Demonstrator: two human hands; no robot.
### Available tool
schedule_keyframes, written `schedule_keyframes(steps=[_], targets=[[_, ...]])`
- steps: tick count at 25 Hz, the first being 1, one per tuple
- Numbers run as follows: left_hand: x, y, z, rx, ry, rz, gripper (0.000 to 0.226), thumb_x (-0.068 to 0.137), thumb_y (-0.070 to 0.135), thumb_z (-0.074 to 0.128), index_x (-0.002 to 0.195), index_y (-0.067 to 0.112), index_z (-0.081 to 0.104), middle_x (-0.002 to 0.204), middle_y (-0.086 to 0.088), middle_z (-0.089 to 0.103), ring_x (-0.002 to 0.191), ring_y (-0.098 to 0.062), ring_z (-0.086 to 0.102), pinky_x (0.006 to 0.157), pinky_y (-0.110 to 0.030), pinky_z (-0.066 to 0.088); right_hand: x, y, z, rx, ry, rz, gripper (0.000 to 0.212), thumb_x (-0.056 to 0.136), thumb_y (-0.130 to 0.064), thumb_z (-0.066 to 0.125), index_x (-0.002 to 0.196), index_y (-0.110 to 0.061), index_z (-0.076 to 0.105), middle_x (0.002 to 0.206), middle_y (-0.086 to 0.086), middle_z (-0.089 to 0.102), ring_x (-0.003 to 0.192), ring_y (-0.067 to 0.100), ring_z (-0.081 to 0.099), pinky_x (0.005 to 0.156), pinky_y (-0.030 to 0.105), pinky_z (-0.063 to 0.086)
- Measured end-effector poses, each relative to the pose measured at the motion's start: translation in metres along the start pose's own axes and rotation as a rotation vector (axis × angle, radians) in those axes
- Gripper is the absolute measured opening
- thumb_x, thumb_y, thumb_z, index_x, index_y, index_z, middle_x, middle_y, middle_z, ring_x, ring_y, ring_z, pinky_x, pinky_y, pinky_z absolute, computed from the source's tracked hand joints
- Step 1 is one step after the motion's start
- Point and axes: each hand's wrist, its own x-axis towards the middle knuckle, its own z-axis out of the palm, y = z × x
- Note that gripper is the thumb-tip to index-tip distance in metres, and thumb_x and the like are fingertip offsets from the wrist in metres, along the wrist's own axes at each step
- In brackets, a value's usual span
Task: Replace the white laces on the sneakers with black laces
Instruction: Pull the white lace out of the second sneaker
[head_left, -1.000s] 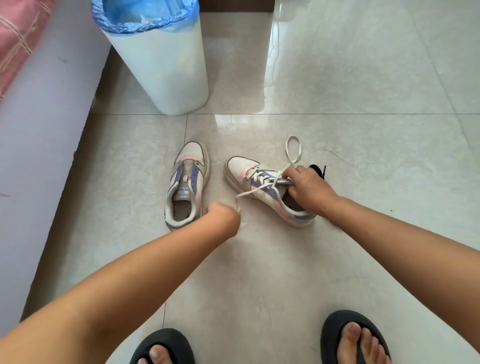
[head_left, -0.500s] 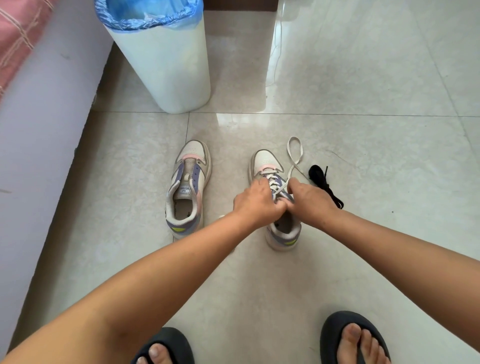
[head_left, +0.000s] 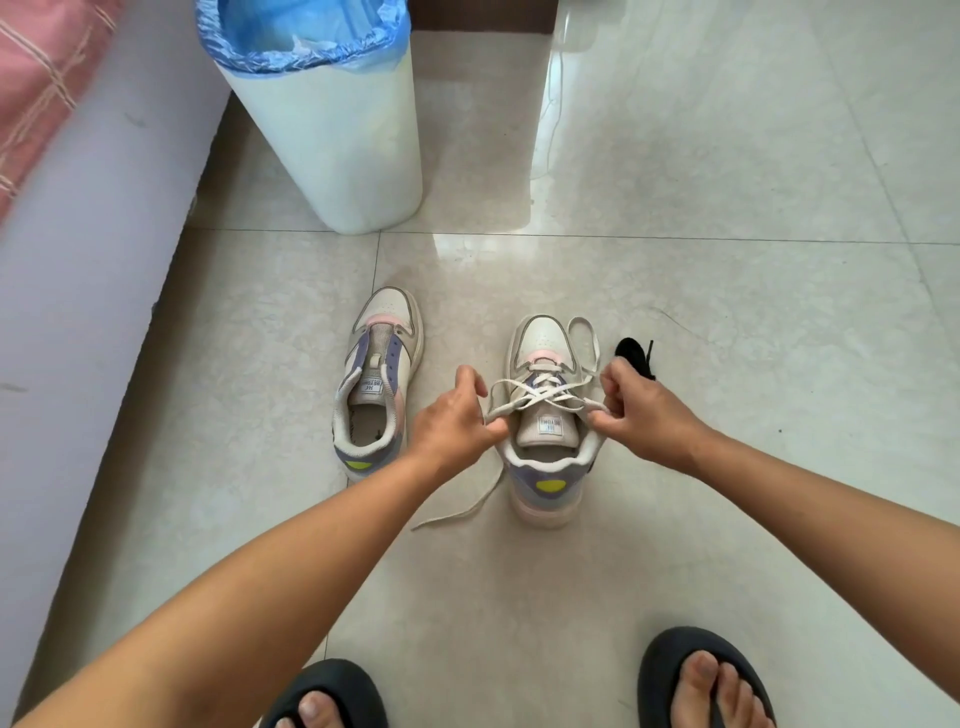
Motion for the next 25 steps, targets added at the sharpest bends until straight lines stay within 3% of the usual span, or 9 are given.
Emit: schedule_keyframes(steps=[3, 5, 8, 11, 15, 18, 21, 23, 25], targets=[[-0.01, -0.006, 0.011, -0.009, -0.056, 0.013, 0.027, 0.083, 0.032, 0.059, 0.1, 0.021, 0.042, 0.079, 0.007, 0.054, 0.085, -0.023, 0.058, 0.068, -0.033, 0.037, -0.005, 0.006, 0.01, -0.038, -0.056, -0.003, 0.03, 0.084, -0.019, 0.066, 0.078, -0.025, 0.037, 0.066, -0.007, 0.045, 0.059, 0.012, 0.041, 0.063, 0.031, 0.039], [-0.013, -0.002, 0.022, -0.011, -0.086, 0.045, 0.024, 0.084, 0.037, 0.059, 0.095, 0.022, 0.044, 0.082, 0.008, 0.054, 0.084, -0.02, 0.056, 0.071, -0.033, 0.038, -0.007, 0.006, 0.021, -0.01, -0.067, 0.026, 0.021, 0.084, -0.026, 0.068, 0.088, -0.021, 0.047, 0.069, -0.005, 0.049, 0.062, 0.011, 0.044, 0.06, 0.024, 0.039], [-0.007, 0.005, 0.028, -0.268, -0.142, -0.017, 0.032, 0.085, 0.048, 0.06, 0.091, 0.018, 0.05, 0.078, 0.007, 0.053, 0.072, -0.013, 0.05, 0.068, -0.032, 0.039, -0.006, 0.002, 0.031, 0.355, -0.075, 0.23, 0.02, 0.087, -0.031, 0.065, 0.093, -0.015, 0.056, 0.071, -0.004, 0.052, 0.062, 0.01, 0.047, 0.056, 0.021, 0.039], [0.011, 0.006, 0.024, -0.465, -0.175, -0.131, 0.029, 0.09, 0.04, 0.057, 0.085, 0.012, 0.06, 0.077, -0.003, 0.058, 0.074, -0.016, 0.054, 0.066, -0.03, 0.042, -0.002, -0.003, 0.033, 0.619, -0.056, 0.383, 0.008, 0.09, -0.021, 0.061, 0.088, -0.014, 0.058, 0.075, -0.002, 0.054, 0.061, 0.009, 0.049, 0.059, 0.024, 0.042], [0.025, 0.013, 0.019, -0.411, -0.247, -0.105, 0.026, 0.084, 0.035, 0.067, 0.07, 0.014, 0.061, 0.067, -0.005, 0.051, 0.063, -0.016, 0.045, 0.061, -0.029, 0.039, 0.008, -0.009, 0.03, 0.632, -0.083, 0.344, 0.011, 0.087, -0.016, 0.065, 0.078, -0.015, 0.059, 0.072, -0.002, 0.054, 0.063, 0.009, 0.048, 0.061, 0.021, 0.043], [0.029, 0.02, 0.016, -0.392, -0.284, -0.141, 0.028, 0.085, 0.027, 0.066, 0.063, 0.013, 0.056, 0.068, -0.008, 0.053, 0.063, -0.018, 0.051, 0.063, -0.032, 0.052, 0.014, -0.01, 0.031, 0.509, -0.135, 0.327, 0.018, 0.089, -0.019, 0.064, 0.072, -0.015, 0.057, 0.069, -0.002, 0.053, 0.066, 0.009, 0.049, 0.064, 0.021, 0.045], [0.029, 0.025, 0.009, -0.201, -0.266, -0.049, 0.023, 0.087, 0.015, 0.056, 0.065, 0.008, 0.055, 0.066, -0.012, 0.058, 0.068, -0.025, 0.06, 0.07, -0.034, 0.054, 0.019, -0.008, 0.025, 0.368, -0.169, 0.249, 0.021, 0.095, -0.019, 0.054, 0.076, -0.014, 0.048, 0.074, 0.003, 0.052, 0.07, 0.015, 0.051, 0.065, 0.028, 0.049], [0.026, 0.028, 0.005, 0.083, -0.213, 0.081, 0.013, 0.089, 0.01, 0.051, 0.085, 0.002, 0.059, 0.085, -0.018, 0.065, 0.084, -0.032, 0.063, 0.069, -0.032, 0.047, 0.023, -0.006, 0.017, 0.151, -0.103, 0.135, 0.014, 0.097, -0.019, 0.049, 0.085, -0.013, 0.043, 0.08, 0.005, 0.051, 0.072, 0.021, 0.051, 0.064, 0.036, 0.046], [0.022, 0.028, 0.005, 0.349, -0.153, 0.157, 0.019, 0.093, 0.008, 0.046, 0.109, -0.001, 0.053, 0.109, -0.018, 0.062, 0.099, -0.034, 0.06, 0.071, -0.032, 0.041, 0.023, -0.003, 0.013, -0.002, -0.058, 0.113, 0.024, 0.082, -0.008, 0.066, 0.088, -0.011, 0.043, 0.07, 0.005, 0.047, 0.056, 0.024, 0.048, 0.041, 0.032, 0.028]])
